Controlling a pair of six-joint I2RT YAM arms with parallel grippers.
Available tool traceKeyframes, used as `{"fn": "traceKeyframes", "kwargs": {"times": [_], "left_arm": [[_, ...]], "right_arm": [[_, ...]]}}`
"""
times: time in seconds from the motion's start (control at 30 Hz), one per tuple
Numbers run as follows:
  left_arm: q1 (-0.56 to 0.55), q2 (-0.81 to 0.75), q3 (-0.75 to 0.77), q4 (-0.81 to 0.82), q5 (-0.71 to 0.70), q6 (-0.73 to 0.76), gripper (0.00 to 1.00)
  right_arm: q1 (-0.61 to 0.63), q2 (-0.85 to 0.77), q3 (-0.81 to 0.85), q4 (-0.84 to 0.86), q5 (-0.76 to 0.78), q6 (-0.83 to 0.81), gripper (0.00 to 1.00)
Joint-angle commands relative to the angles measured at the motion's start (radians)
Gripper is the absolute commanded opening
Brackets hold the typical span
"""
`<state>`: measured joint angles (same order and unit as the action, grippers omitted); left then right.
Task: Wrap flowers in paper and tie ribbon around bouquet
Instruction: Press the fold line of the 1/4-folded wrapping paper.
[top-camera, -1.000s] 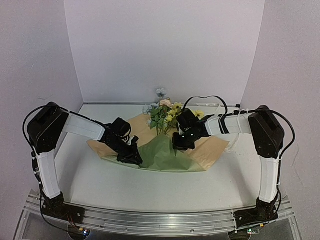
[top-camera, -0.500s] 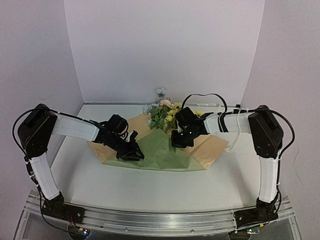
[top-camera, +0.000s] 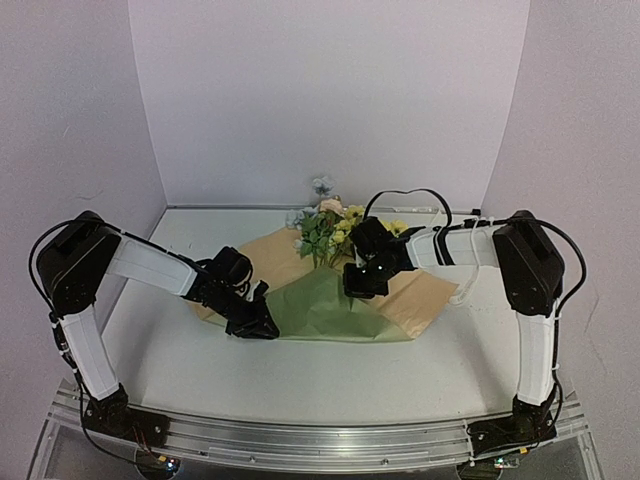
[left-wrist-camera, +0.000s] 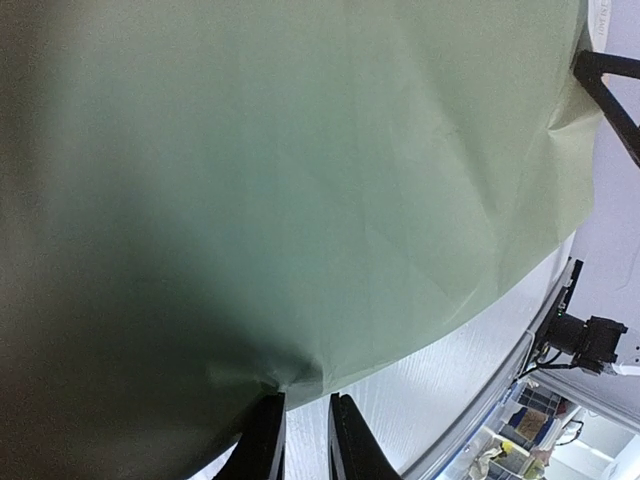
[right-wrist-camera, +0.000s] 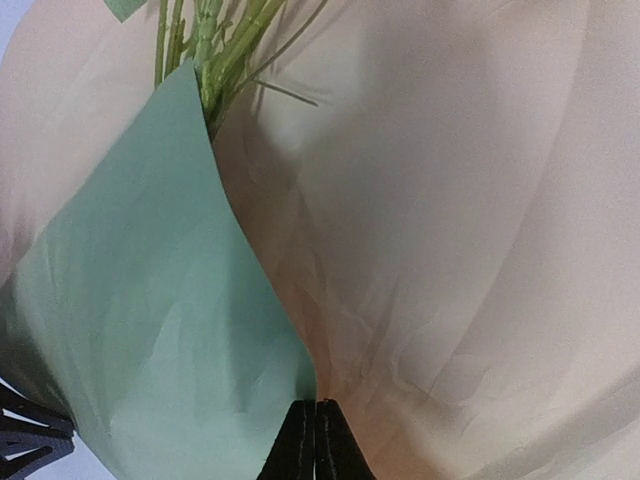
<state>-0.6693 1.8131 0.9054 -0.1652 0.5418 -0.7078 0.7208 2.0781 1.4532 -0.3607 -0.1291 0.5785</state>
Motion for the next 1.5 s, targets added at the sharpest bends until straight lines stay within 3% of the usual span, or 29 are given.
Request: {"fn": "traceKeyframes", "kwargs": {"times": [0.0, 0.1, 0.2, 0.33, 0.53, 0.77, 1.1, 1.47], "left_arm": [[-0.001, 0.021, -0.014, 0.037, -0.027, -0.015, 0.17], [-0.001, 0.027, -0.014, 0.040, -0.030, -0.020, 0.17], [-0.002, 0.032, -0.016, 0.044, -0.029, -0.023, 0.16], [-0.002, 0.031, -0.026, 0.056, -0.033, -0.035, 0.16], [-0.002, 0.026, -0.034, 0.069, -0.032, -0.042, 0.16], [-0.001, 0.019, -0.056, 0.086, -0.036, -0.052, 0.16], [0.005, -0.018, -0.118, 0.104, -0.065, -0.086, 0.16], [0.151, -0.168, -0.331, 0.152, -0.082, -0.126, 0.17]], "right_arm": [[0.008, -0.054, 0.004, -0.018, 0.036, 0.000, 0.29], [0.009, -0.122, -0.013, -0.051, 0.054, 0.002, 0.45], [0.021, -0.199, -0.050, -0.077, 0.059, 0.018, 0.48], [0.095, -0.264, -0.108, -0.082, 0.051, 0.064, 0.45], [0.214, -0.216, -0.157, -0.034, 0.030, 0.124, 0.33], [0.220, -0.168, -0.261, 0.047, 0.031, 0.151, 0.24], [0.217, -0.154, -0.363, 0.052, 0.080, 0.195, 0.20], [0.211, -0.158, -0.422, 0.054, 0.059, 0.240, 0.17]]}}
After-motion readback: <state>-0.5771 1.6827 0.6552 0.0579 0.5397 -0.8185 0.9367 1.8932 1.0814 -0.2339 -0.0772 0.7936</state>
